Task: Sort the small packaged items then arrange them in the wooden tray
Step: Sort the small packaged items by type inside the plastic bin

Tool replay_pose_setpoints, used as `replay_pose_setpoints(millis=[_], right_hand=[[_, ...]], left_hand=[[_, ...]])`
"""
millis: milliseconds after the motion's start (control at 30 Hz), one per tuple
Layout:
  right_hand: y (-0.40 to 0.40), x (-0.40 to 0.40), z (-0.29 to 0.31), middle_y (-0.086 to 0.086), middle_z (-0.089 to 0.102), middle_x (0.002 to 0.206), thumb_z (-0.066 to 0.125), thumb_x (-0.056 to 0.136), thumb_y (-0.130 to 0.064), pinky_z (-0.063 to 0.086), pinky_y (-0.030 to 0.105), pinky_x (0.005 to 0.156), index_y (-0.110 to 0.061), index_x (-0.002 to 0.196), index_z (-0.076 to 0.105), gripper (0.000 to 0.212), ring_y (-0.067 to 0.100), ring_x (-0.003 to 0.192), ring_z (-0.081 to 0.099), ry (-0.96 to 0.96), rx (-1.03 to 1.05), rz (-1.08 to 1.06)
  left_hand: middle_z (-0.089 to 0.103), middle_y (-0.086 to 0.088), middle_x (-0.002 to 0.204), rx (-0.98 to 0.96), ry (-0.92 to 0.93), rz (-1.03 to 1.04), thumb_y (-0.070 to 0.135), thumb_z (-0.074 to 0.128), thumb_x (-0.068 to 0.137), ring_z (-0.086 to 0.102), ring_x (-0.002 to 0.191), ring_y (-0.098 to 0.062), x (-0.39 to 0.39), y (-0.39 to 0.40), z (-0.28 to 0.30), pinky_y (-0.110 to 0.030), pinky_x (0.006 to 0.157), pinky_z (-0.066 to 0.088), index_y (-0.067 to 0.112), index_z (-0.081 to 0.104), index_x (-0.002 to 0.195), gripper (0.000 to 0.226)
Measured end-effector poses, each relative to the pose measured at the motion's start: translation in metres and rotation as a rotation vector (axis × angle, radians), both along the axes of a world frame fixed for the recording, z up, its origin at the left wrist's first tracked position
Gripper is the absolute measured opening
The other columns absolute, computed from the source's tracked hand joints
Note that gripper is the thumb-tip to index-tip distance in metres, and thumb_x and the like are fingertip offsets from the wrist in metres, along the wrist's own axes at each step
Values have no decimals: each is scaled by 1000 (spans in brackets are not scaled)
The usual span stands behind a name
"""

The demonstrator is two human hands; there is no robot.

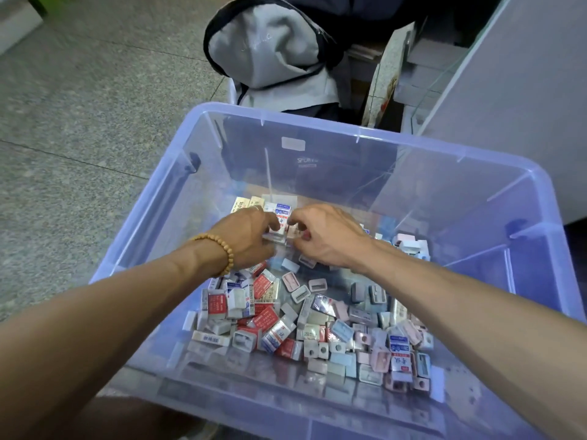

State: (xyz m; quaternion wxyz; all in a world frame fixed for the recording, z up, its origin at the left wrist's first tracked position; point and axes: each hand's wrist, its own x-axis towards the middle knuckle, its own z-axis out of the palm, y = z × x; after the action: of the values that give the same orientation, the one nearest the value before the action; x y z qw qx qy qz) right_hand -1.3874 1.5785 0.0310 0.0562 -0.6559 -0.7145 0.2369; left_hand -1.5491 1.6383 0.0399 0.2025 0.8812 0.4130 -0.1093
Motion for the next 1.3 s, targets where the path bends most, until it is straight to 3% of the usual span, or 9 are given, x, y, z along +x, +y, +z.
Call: replay_pose_setpoints(millis=[267, 400, 567, 700, 767, 867, 1033, 1167, 1300], right_hand=[[-41, 28, 12, -10, 68, 88, 71, 89, -26, 45, 25, 64, -31, 77, 61, 17, 9, 78, 62, -77, -527, 193], [-58, 40, 4, -3, 67, 96, 79, 82, -20, 52, 33, 76, -18, 103, 70, 23, 18, 86, 63, -78, -706, 112], [-73, 32, -2, -1, 55, 126, 80, 80, -12, 52, 35, 91, -22, 146, 44, 77, 24, 109, 58, -56, -863, 63], [-74, 29, -2, -9, 58, 105, 82, 80, -15, 52, 27, 76, -17, 135, 53, 63, 17, 96, 59, -31, -861, 34], [-75, 29, -2, -4, 60, 108, 85, 77, -17, 55, 34, 84, -15, 128, 55, 60, 23, 103, 62, -17, -884, 10], [-78, 29, 1, -4, 57, 119, 87, 74, -17, 50, 38, 95, -22, 132, 46, 72, 23, 113, 57, -22, -956, 25], [-82, 29, -1, -9, 55, 105, 83, 76, -12, 44, 26, 77, -20, 128, 48, 64, 16, 98, 56, -7, -917, -14], [-84, 29, -6, -9, 60, 98, 82, 78, -12, 44, 23, 70, -19, 118, 55, 49, 10, 86, 58, 7, -902, -47], [-86, 35, -5, -10, 56, 106, 83, 76, -11, 44, 25, 73, -26, 118, 49, 56, 14, 95, 56, 31, -921, -79]], left_hand=[[50, 1, 133, -183, 483, -417, 18, 80, 76, 53, 116, -21, -21, -27, 3, -31, 94, 48, 26, 53, 132, 63], [52, -2, 131, -196, 534, -460, 16, 78, 79, 53, 117, -23, -17, -29, 2, -29, 93, 45, 23, 55, 130, 56], [55, -2, 132, -223, 457, -417, 21, 74, 84, 53, 119, -22, -22, -30, -3, -28, 93, 43, 22, 53, 134, 54], [61, 4, 99, -355, 279, -352, 35, 72, 85, 57, 90, -17, -21, -34, -12, -25, 76, 45, 19, 61, 104, 27], [62, 7, 82, -401, 190, -314, 26, 68, 89, 58, 76, -13, -18, -37, -14, -21, 66, 45, 14, 62, 90, 13], [56, 12, 84, -428, 236, -354, 26, 71, 85, 55, 79, -11, -18, -42, -15, -20, 69, 44, 16, 61, 100, 20], [43, 19, 82, -471, 234, -366, 28, 77, 80, 43, 68, 1, -12, -46, -13, -11, 56, 30, 19, 55, 120, 46], [38, 24, 84, -510, 156, -343, 22, 77, 80, 42, 71, 4, -9, -48, -13, -11, 58, 31, 25, 50, 124, 52], [52, 11, 108, -535, 115, -360, 32, 78, 79, 53, 103, -14, -5, -54, -20, -21, 82, 39, 26, 48, 119, 50]])
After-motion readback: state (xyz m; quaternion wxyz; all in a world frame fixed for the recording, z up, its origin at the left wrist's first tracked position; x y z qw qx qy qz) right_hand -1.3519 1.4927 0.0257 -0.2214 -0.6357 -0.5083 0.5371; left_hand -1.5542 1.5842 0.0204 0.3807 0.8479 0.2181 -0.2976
